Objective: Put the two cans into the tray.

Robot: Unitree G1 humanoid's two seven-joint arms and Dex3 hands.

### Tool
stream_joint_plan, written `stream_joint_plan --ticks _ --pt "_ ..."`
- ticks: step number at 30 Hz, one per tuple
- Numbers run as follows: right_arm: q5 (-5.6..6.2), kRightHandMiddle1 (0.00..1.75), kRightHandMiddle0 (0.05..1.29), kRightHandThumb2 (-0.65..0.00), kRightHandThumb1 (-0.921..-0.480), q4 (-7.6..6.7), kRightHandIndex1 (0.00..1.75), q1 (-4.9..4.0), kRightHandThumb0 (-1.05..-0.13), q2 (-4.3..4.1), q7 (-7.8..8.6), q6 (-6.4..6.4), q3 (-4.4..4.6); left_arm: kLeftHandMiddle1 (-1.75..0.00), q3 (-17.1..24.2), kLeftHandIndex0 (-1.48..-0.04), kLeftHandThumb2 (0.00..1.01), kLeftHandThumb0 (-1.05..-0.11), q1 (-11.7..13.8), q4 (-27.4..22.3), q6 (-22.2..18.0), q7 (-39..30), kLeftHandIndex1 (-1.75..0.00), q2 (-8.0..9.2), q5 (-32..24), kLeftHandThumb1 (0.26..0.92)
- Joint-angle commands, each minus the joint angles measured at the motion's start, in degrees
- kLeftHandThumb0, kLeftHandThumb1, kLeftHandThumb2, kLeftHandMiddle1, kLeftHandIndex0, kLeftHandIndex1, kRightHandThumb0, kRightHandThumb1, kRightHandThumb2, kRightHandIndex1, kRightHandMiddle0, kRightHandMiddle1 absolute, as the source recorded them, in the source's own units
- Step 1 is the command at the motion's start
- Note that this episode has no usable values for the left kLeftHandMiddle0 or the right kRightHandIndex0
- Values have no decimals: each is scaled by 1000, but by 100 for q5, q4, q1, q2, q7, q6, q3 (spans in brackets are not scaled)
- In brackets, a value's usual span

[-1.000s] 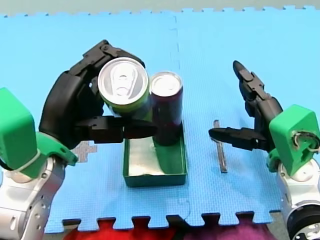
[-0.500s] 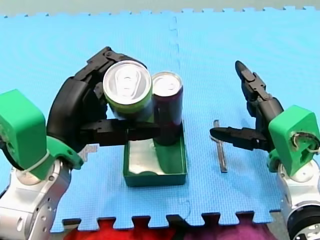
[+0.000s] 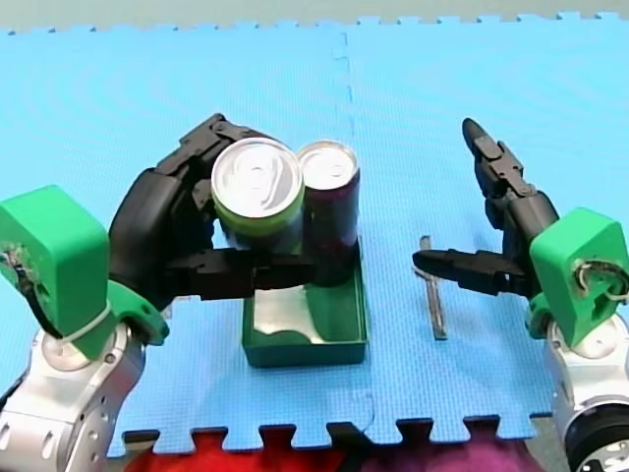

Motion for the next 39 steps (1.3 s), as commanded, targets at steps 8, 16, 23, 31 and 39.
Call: stream_joint_plan --ticks 8,16,23,31,39 --pt "-1 0 117 -1 -636 -13 2 17 -491 -47 -28 -44 1 -1746 23 -553 10 -665 218 -159 11 -142 -1746 33 -116 838" --pt "-12 0 113 -1 -638 -34 2 26 -496 -54 -33 -61 20 -1746 -42 -558 7 -657 588 -490 63 -131 -1746 21 -152 839" --pt "-4 0 113 0 -639 -34 1 36 -496 -49 -9 -82 25 -1746 -107 -562 3 -641 728 -599 79 13 -1746 0 -58 835" --pt "0 1 115 0 -639 -66 2 59 -484 -36 -5 -110 31 -1746 -135 -567 0 -615 725 -486 11 74 -1746 -35 1 829" --pt "-17 0 115 -1 -641 -79 2 77 -494 -19 -44 -119 50 -1746 -101 -572 0 -594 689 -306 -97 90 -1746 -54 29 823"
